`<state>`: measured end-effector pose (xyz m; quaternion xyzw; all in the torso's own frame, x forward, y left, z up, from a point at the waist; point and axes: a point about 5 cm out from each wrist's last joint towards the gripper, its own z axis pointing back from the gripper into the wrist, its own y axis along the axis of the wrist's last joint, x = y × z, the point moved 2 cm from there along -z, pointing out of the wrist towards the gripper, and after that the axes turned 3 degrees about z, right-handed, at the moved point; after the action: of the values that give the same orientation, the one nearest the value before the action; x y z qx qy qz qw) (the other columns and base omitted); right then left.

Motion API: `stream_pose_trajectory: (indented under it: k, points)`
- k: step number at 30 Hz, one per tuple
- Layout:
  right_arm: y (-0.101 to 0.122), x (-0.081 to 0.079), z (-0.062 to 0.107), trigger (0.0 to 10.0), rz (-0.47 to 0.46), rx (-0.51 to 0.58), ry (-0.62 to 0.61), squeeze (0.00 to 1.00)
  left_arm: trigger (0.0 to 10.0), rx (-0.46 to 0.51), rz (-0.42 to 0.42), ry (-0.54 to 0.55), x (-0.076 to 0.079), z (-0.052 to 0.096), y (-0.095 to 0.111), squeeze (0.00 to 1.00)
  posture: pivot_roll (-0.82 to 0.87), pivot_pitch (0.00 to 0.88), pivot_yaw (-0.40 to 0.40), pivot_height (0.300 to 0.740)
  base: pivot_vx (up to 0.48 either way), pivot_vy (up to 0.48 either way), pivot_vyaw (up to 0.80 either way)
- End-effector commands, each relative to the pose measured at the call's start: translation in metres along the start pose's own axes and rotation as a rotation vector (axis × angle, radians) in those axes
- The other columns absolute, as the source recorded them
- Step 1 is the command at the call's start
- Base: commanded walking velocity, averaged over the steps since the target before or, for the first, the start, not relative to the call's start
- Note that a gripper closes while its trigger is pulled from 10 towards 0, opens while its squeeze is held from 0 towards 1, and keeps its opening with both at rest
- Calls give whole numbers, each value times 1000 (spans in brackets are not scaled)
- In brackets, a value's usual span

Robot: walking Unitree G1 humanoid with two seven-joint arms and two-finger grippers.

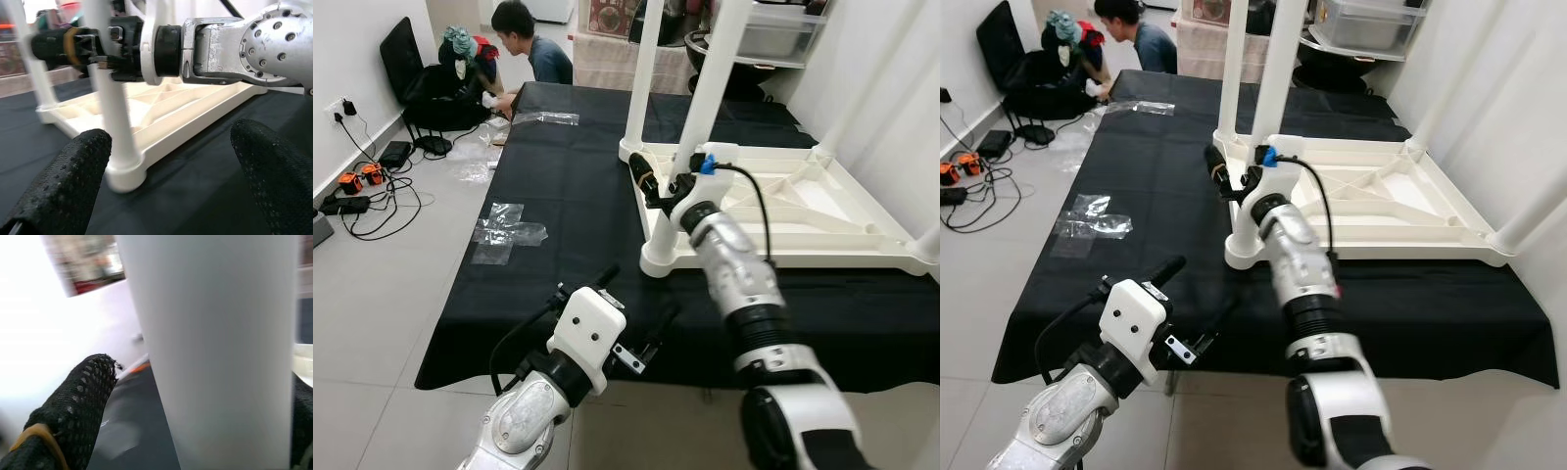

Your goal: Building children table

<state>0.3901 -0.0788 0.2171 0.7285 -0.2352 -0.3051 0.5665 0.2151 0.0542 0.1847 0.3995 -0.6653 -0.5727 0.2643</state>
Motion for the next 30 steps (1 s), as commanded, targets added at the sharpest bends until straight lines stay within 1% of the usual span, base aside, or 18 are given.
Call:
stream_pose_trajectory:
  k: [1,2,4,5,6,10,11,14,15,18,19,20,23,24,25,28,29,30]
  points:
    - [-8,-23,-8,10000,-26,-35,150,0,10000,-3,5,-5,2,-1,0,0,93,23,-124,740,0,0,0]
    - [-13,-32,-4,10000,-9,-68,262,0,10000,-2,5,-6,2,-1,0,0,93,25,-124,740,0,0,0]
    - [-13,-32,-4,10000,-9,-68,262,0,10000,-2,5,-6,2,-1,0,0,93,25,-124,740,0,0,0]
    - [-24,-44,3,10000,32,-141,440,0,10000,-3,5,-5,2,0,0,0,96,30,-125,740,0,0,0]
    - [-24,-44,3,10000,32,-141,440,0,10000,-3,5,-5,2,0,0,0,96,30,-125,740,0,0,0]
    - [-32,-52,3,10000,35,-161,531,0,10000,-3,5,-4,2,-1,0,0,94,33,-123,740,0,0,0]
    - [-34,-52,-3,0,26,-153,496,0,10000,-3,6,-5,2,-1,0,0,94,33,-123,740,0,0,0]
    - [-36,-52,-9,0,21,-152,461,0,10000,-4,7,-5,2,-1,0,0,94,33,-123,740,0,0,0]
    - [-35,-52,-13,0,31,-144,421,0,10000,-4,7,-5,2,-1,0,0,95,36,-120,740,0,0,0]
    - [-32,-45,-29,0,66,-104,184,0,10000,-4,7,-5,1,-2,-1,0,91,40,-119,740,0,0,0]
    - [-32,-45,-29,0,66,-104,184,0,10000,-4,7,-5,1,-2,-1,0,91,40,-119,740,0,0,0]
    - [-31,-42,-33,0,77,-90,80,0,10000,-4,9,-5,1,-1,-1,0,91,40,-119,740,0,0,0]
    - [-31,-41,-34,0,82,-86,61,0,10000,-4,10,-5,1,-1,-1,0,91,40,-119,740,0,0,0]
    - [-29,-31,-36,0,105,-77,-111,0,10000,-4,11,-6,2,-2,-1,0,83,41,-119,740,0,0,0]
    - [-29,-31,-36,0,105,-77,-111,0,10000,-4,11,-6,2,-2,-1,0,83,41,-119,740,0,0,0]
    - [-22,-7,-25,0,158,-39,-575,0,10000,-3,12,-9,2,-2,-1,0,84,40,-123,740,0,0,0]
    - [-22,-7,-25,0,158,-39,-575,0,10000,-3,12,-9,2,-2,-1,0,84,40,-123,740,0,0,0]
    - [-20,-4,-19,0,154,-18,-683,0,10000,-2,13,-10,2,-2,-1,0,86,41,-126,740,0,0,0]
